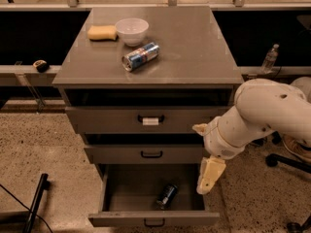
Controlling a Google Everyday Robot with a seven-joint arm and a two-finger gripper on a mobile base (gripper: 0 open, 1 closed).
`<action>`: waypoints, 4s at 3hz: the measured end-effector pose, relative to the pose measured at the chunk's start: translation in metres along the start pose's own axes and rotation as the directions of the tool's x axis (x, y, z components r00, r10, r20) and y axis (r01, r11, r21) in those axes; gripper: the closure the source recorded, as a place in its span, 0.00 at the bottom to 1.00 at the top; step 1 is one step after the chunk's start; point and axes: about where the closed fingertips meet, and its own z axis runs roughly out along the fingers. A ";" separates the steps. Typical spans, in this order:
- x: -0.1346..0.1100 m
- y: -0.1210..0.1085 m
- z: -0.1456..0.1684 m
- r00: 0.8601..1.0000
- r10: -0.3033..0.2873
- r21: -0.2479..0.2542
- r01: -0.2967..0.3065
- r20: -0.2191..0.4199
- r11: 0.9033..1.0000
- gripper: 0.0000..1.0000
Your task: Pick pepsi can from bottom drawer and place on counter
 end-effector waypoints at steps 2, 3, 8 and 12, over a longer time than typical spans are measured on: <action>0.028 -0.040 0.105 0.966 0.088 0.019 -0.095 0.242 0.995 0.00; 0.047 -0.042 0.140 0.947 0.075 0.076 -0.104 0.313 0.992 0.00; 0.127 -0.049 0.231 0.953 -0.302 0.331 0.295 -0.031 0.896 0.00; 0.149 -0.100 0.250 0.974 -0.166 0.340 0.106 0.152 0.935 0.00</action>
Offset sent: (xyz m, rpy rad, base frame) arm 0.0865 0.0099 -0.2096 0.4871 0.0339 -0.1248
